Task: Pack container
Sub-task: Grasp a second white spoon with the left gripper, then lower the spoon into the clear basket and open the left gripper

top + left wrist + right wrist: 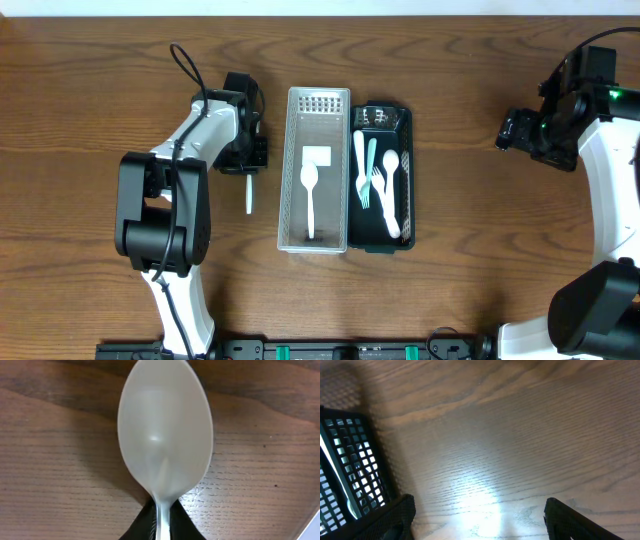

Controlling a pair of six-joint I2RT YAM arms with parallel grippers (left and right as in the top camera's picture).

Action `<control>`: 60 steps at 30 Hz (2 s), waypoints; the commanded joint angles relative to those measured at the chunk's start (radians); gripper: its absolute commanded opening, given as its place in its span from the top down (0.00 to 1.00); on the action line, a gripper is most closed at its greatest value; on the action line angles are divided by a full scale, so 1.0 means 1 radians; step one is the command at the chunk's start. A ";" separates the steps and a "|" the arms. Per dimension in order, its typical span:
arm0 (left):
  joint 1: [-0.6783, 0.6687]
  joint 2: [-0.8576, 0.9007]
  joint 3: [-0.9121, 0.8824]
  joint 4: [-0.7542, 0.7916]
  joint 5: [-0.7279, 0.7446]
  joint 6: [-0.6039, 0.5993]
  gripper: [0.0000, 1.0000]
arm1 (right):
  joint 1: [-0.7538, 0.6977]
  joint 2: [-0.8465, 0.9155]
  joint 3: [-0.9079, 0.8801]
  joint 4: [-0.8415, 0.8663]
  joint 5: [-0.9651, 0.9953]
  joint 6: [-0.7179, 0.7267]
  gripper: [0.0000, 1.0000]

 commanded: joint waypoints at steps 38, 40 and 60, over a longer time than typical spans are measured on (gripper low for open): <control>-0.415 -0.293 0.092 -0.124 0.018 -0.166 0.94 | 0.002 0.005 -0.008 -0.008 -0.006 -0.023 0.14; -0.415 -0.246 0.092 -0.117 0.018 -0.166 0.94 | 0.002 0.005 -0.008 -0.009 -0.006 -0.031 0.14; -0.251 -0.473 0.107 -0.221 -0.105 -0.169 0.28 | 0.002 0.005 -0.011 -0.026 -0.006 -0.057 0.12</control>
